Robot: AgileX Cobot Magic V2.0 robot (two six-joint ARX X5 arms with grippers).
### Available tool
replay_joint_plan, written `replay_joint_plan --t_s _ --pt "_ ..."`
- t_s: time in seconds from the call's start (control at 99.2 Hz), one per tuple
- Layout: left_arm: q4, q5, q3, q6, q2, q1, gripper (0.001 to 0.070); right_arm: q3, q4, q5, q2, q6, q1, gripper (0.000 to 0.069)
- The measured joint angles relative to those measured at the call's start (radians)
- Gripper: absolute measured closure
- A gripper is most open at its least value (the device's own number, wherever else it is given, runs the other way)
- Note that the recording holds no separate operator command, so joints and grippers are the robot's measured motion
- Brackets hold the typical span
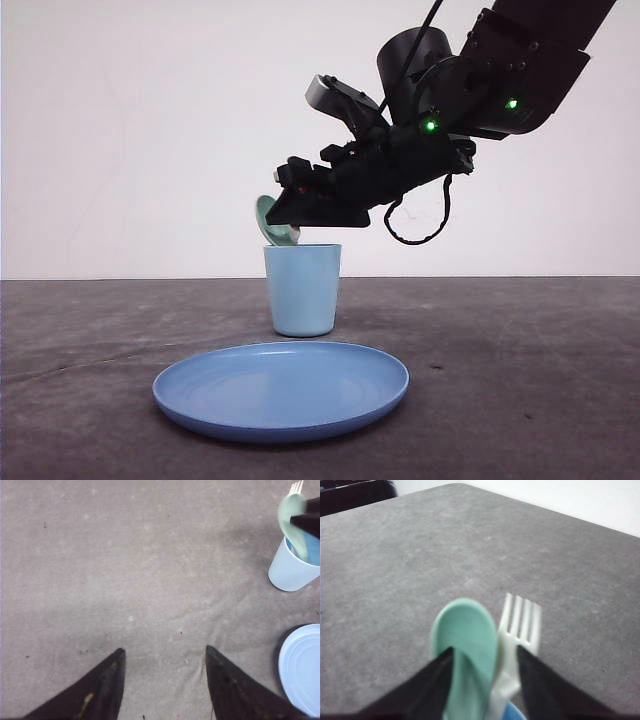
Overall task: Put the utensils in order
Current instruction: 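Carry the spoon with the right gripper and drop it into the cup, then move the right gripper back over the cup and grasp its rim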
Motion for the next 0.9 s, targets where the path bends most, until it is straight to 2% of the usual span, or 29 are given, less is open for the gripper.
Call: replay_joint_plan --t_s 0.061,0.131,0.403,0.726,0.817,0.898 --pt "0.000 0.000 0.000 0.000 0.000 0.000 0.0405 0.000 0.000 -0.002 0.000 0.000 0.000 0.0351" --pt "0.000 0.000 0.000 0.000 0.000 0.000 0.0405 0.000 -0.001 -0.017 0.000 0.000 0.000 0.0328" --pt "0.000 0.000 0.000 0.000 0.000 0.000 0.0405 0.000 -0.109 -0.067 -0.089 0.031 -0.011 0.0317" --pt "0.000 0.000 0.000 0.008 0.000 0.000 0.0405 0.000 -0.434 -0.086 -0.304 0.038 -0.025 0.0317" --pt "0.000 0.000 0.000 0.011 0.000 0.000 0.0405 0.000 -0.554 -0.077 -0.383 0.038 -0.038 0.0317" --pt "0.000 0.000 0.000 0.011 0.000 0.000 0.0405 0.000 -0.669 -0.029 -0.454 0.038 -0.052 0.0317"
